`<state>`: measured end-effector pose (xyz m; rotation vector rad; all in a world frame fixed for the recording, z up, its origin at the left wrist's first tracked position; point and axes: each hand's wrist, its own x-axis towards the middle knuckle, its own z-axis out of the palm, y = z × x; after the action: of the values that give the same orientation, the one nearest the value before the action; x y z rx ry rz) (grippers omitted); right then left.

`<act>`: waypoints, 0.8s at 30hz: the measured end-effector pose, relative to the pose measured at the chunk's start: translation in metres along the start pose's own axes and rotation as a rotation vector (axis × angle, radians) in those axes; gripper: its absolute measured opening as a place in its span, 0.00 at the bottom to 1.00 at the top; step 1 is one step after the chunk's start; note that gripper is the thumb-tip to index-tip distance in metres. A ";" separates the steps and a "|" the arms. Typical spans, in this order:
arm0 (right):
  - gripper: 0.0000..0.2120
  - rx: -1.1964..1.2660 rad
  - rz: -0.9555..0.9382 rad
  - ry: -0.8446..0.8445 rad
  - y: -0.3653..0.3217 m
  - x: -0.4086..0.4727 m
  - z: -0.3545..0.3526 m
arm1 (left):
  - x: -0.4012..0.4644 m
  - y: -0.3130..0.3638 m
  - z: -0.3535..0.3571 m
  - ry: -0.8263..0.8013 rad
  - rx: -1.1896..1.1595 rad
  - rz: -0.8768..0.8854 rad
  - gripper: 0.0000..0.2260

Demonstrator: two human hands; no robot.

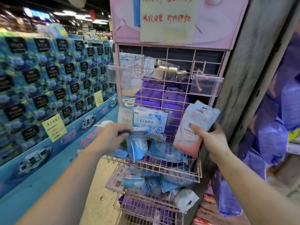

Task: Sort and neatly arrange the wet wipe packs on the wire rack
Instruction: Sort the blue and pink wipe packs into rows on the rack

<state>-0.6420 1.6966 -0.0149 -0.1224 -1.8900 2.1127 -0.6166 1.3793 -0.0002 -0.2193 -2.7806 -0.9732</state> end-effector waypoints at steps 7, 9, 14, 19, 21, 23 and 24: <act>0.26 -0.026 0.012 -0.016 0.004 0.000 0.005 | 0.001 -0.007 0.011 0.395 0.266 -0.024 0.16; 0.25 -0.029 0.008 -0.012 0.002 -0.001 0.004 | -0.010 -0.001 0.016 0.605 0.175 0.056 0.13; 0.25 0.003 -0.001 0.008 -0.003 -0.001 0.000 | -0.032 0.037 0.055 0.600 0.072 0.520 0.06; 0.25 -0.054 -0.026 0.014 -0.009 -0.003 -0.005 | -0.023 0.067 0.103 -0.061 0.217 0.346 0.10; 0.24 -0.059 -0.034 0.006 -0.011 -0.003 -0.008 | -0.013 0.073 0.115 -0.219 0.271 0.216 0.13; 0.24 -0.064 -0.033 0.006 -0.012 -0.004 -0.011 | -0.001 0.074 0.125 -0.286 0.305 0.124 0.15; 0.23 -0.075 -0.032 0.010 -0.012 -0.004 -0.013 | 0.005 0.073 0.129 -0.313 0.329 0.081 0.16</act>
<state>-0.6327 1.7084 -0.0056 -0.1175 -1.9528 2.0173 -0.6231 1.5178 -0.0543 -0.4648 -3.1288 -0.4838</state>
